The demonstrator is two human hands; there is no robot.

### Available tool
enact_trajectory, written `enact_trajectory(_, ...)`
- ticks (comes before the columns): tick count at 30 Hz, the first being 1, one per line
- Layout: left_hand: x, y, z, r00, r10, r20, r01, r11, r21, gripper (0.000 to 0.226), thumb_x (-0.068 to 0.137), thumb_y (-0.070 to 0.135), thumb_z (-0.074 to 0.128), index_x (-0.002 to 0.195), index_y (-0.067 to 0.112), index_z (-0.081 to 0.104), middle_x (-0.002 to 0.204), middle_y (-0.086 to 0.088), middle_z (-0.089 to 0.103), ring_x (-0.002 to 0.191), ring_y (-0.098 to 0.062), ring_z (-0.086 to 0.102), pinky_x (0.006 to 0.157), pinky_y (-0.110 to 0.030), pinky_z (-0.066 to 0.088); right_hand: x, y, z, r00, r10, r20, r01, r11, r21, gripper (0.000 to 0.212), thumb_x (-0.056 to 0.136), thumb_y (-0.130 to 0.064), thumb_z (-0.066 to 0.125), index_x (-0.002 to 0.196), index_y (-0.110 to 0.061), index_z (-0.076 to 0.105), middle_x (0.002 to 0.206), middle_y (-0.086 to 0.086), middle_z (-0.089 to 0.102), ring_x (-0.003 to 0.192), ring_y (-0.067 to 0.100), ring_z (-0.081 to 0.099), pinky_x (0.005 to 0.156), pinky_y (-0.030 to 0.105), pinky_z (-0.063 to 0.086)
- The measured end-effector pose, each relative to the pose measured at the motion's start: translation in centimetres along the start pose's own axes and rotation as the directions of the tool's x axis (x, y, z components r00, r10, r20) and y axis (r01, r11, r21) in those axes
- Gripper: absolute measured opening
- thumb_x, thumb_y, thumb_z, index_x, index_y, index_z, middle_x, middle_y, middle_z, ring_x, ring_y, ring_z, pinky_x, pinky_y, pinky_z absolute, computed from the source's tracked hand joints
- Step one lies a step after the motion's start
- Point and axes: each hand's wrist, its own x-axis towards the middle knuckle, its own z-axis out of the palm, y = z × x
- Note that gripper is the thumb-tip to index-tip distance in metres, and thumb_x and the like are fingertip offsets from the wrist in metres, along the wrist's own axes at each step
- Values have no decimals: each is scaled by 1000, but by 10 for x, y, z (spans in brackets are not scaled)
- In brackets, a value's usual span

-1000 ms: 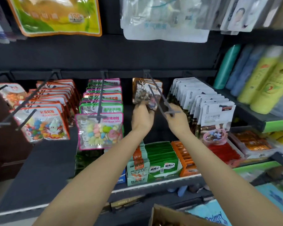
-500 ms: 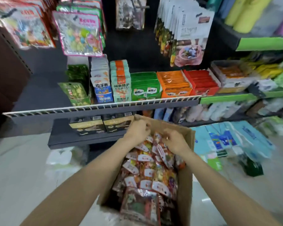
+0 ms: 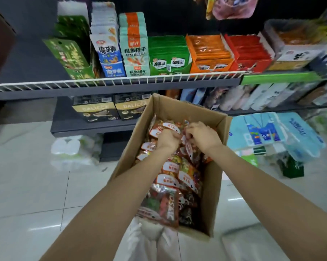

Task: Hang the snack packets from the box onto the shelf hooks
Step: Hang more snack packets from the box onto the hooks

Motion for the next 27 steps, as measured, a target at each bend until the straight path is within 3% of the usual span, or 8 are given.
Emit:
enact_trajectory(5, -21, 25, -30, 975, 197, -104, -195, 980, 27, 8, 91, 11, 59, 92, 8, 67, 94, -3, 65, 96, -18, 61, 82, -22, 46, -15, 11, -32, 983, 89, -158, -49, 969, 242, 8, 91, -21, 56, 90, -14, 53, 90, 7, 62, 85, 29, 57, 67, 36, 41)
enact_trajectory(8, -35, 47, -64, 926, 321, -199, -301, 946, 122, 11, 95, 13, 53, 98, 8, 63, 95, -3, 66, 86, -14, 60, 75, -18, 44, -21, 5, -62, 945, 145, -292, 13, 877, 480, 8, 91, -15, 58, 88, -12, 51, 76, 2, 58, 73, 23, 55, 65, 35, 42)
enact_trajectory(11, -53, 73, -103, 860, 418, -291, -379, 907, 182, 12, 95, 14, 52, 98, 8, 63, 80, 2, 61, 69, -10, 55, 59, -16, 39, -16, -13, -98, 930, 147, -338, 100, 782, 615, 7, 90, -12, 59, 95, -16, 56, 77, -5, 59, 74, 14, 57, 64, 26, 42)
enact_trajectory(14, -73, 94, -144, 776, 485, -404, -435, 874, 216, 9, 93, 15, 57, 93, 10, 65, 71, 8, 57, 70, -10, 55, 62, -21, 41, -11, -41, -142, 913, 79, -399, 215, 738, 640, 7, 92, -9, 56, 92, -16, 59, 76, -7, 59, 72, 9, 56, 58, 12, 39)
enact_trajectory(18, -97, 111, -209, 611, 578, -541, -465, 815, 345, 14, 92, 14, 57, 98, 10, 70, 82, 0, 69, 77, -15, 62, 70, -27, 48, -5, -88, -194, 880, -12, -475, 333, 727, 600, 5, 96, -13, 49, 95, -17, 52, 88, 0, 65, 77, 16, 62, 61, 26, 45)
enact_trajectory(20, -105, 113, -240, 502, 670, -547, -468, 742, 480, 17, 91, 15, 57, 98, 9, 71, 90, -7, 72, 83, -24, 66, 71, -33, 52, 0, -114, -215, 860, -56, -508, 398, 695, 598, 6, 97, -16, 47, 100, -21, 49, 88, -2, 69, 64, 5, 60, 49, 21, 44)
enact_trajectory(23, -113, 107, -288, 364, 790, -494, -399, 612, 683, 16, 81, 15, 60, 89, 9, 73, 77, -12, 70, 72, -32, 66, 60, -39, 55, 11, -155, -239, 809, -107, -577, 486, 674, 556, 25, 97, -12, 46, 116, -27, 42, 67, -1, 64, 43, 5, 46, 41, 14, 29)
enact_trajectory(27, -111, 93, -363, 313, 809, -498, -240, 574, 783, 16, 68, -1, 74, 78, 11, 72, 64, -9, 67, 60, -30, 64, 46, -36, 53, 43, -213, -256, 753, -130, -645, 513, 730, 451, 27, 97, -8, 45, 119, -20, 55, 62, 3, 57, 42, 7, 36, 43, 17, 26)
